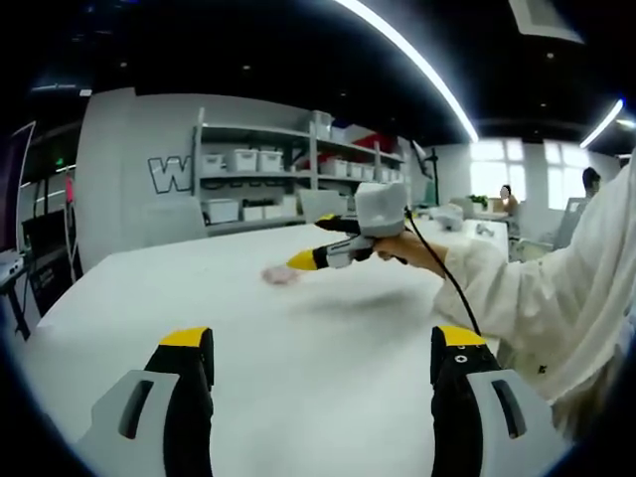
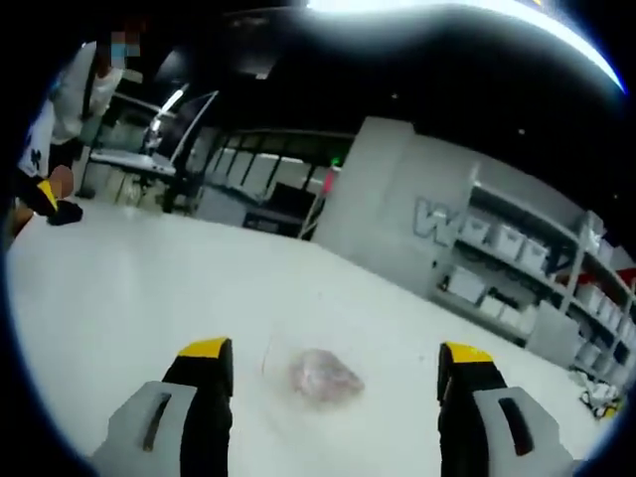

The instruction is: Open the resealable bag by pulling the two sides of the seal apart until the entire bag opening is separated and visibly accessible.

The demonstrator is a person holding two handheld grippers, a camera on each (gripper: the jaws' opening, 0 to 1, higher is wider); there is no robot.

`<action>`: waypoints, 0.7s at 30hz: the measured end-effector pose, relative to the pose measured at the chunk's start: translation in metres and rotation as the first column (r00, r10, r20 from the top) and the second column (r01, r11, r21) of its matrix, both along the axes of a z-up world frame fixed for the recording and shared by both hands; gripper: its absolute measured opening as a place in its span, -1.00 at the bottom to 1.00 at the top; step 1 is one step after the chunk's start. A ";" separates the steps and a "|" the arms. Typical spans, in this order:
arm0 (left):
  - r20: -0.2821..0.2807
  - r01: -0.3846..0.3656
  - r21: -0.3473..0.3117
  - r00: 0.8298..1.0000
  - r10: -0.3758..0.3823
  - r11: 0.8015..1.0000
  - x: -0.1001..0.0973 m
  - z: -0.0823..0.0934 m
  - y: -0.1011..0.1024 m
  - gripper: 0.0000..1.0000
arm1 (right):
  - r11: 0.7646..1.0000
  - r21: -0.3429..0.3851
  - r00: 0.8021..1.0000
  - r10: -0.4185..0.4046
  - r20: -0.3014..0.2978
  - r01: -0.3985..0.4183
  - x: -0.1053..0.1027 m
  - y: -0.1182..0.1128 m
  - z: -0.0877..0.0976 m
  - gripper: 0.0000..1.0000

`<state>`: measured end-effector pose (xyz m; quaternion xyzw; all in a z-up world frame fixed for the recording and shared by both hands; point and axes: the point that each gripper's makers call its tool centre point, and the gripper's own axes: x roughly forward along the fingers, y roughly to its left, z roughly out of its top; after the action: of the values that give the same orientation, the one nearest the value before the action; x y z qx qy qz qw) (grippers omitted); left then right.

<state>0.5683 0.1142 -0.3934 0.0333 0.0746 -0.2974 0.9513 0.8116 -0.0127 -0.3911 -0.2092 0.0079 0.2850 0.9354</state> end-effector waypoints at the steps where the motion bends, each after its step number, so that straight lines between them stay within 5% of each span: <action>1: 0.000 -0.001 0.000 1.000 0.001 1.000 0.000 0.000 0.000 0.80 | 1.000 -0.016 1.000 -0.003 -0.020 0.003 -0.001 -0.002 -0.004 0.42; 7: -0.001 -0.003 -0.001 1.000 0.003 1.000 0.000 0.000 0.001 0.80 | 1.000 0.013 0.999 0.011 -0.037 -0.011 0.000 0.001 -0.012 0.97; 13: -0.005 0.001 -0.014 1.000 -0.001 1.000 -0.001 0.000 0.000 0.80 | 0.998 0.043 0.999 0.035 0.034 -0.037 -0.005 0.004 0.002 1.00; 21: -0.005 0.004 -0.014 1.000 -0.004 1.000 0.000 0.001 -0.001 0.80 | 0.998 0.045 0.999 0.039 0.016 -0.040 -0.011 0.005 0.005 1.00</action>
<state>0.5679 0.1135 -0.3929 0.0261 0.0746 -0.3000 0.9507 0.8006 -0.0078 -0.3863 -0.1905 -0.0097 0.3020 0.9340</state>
